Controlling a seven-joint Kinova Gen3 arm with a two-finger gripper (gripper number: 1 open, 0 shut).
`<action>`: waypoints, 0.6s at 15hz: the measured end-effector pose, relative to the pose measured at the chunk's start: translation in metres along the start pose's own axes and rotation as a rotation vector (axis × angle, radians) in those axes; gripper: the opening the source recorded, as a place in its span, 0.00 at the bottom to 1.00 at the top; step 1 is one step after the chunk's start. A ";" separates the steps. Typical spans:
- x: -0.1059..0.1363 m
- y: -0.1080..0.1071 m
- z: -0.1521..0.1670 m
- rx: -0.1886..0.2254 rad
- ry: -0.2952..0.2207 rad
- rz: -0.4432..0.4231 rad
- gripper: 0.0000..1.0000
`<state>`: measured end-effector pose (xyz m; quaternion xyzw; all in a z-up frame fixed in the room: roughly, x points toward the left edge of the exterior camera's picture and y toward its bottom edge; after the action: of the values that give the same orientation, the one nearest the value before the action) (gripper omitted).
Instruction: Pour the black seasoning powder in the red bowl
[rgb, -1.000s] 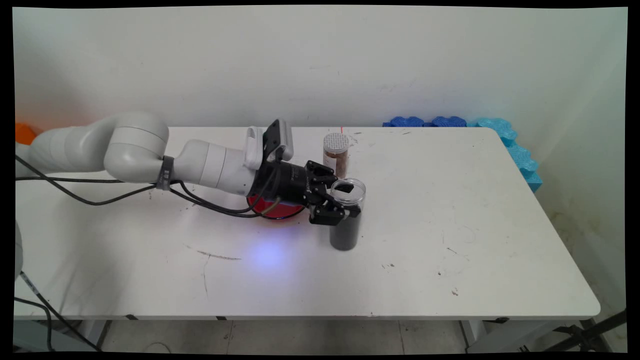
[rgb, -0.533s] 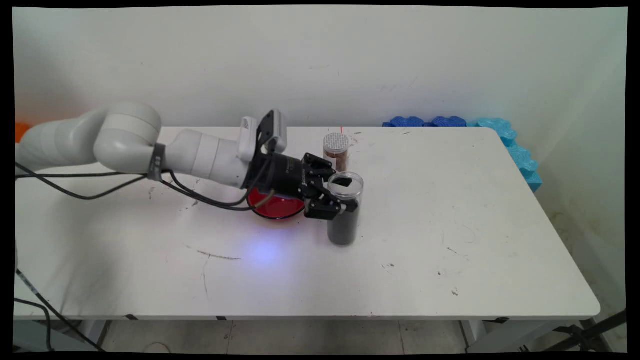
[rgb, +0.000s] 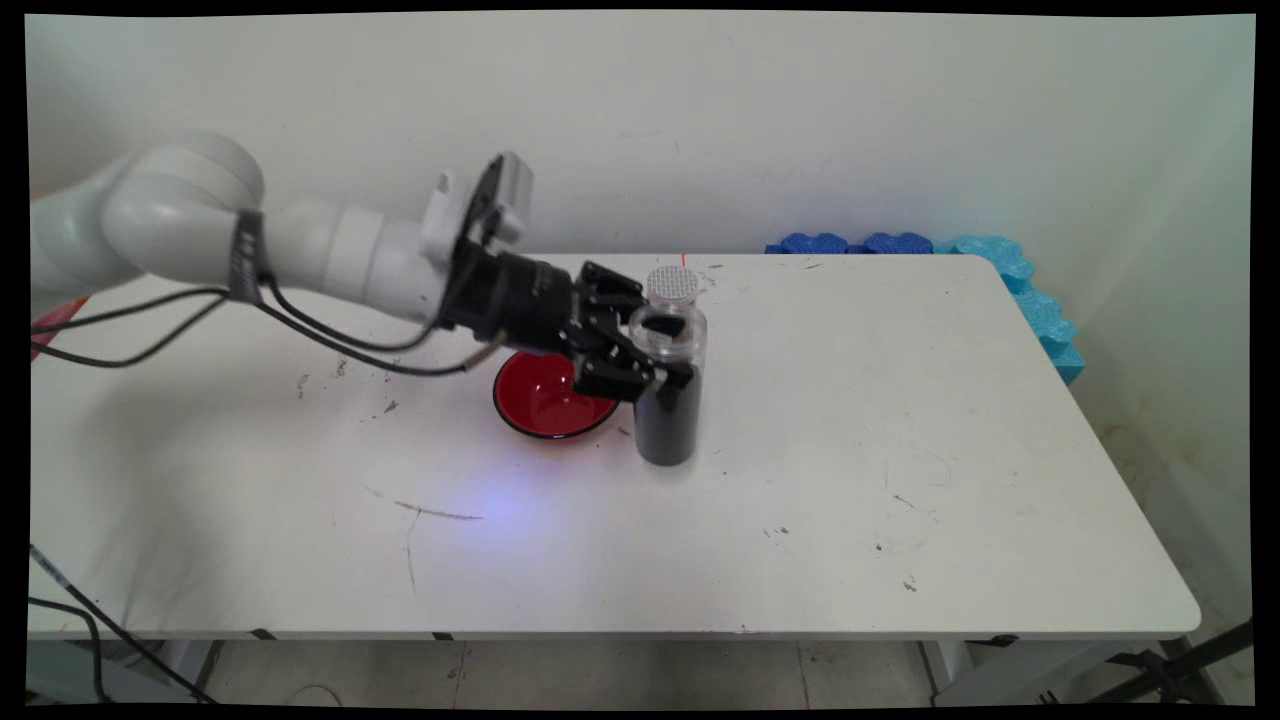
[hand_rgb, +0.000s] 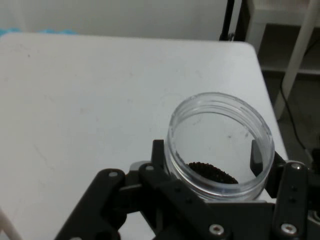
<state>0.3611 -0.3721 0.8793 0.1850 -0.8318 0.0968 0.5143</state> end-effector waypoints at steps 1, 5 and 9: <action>0.004 0.000 -0.005 -0.003 0.003 -0.001 0.00; 0.026 0.000 -0.028 -0.018 0.020 -0.006 0.00; 0.051 -0.001 -0.058 -0.033 0.035 -0.010 0.00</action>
<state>0.3886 -0.3633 0.9506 0.1788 -0.8232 0.0839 0.5323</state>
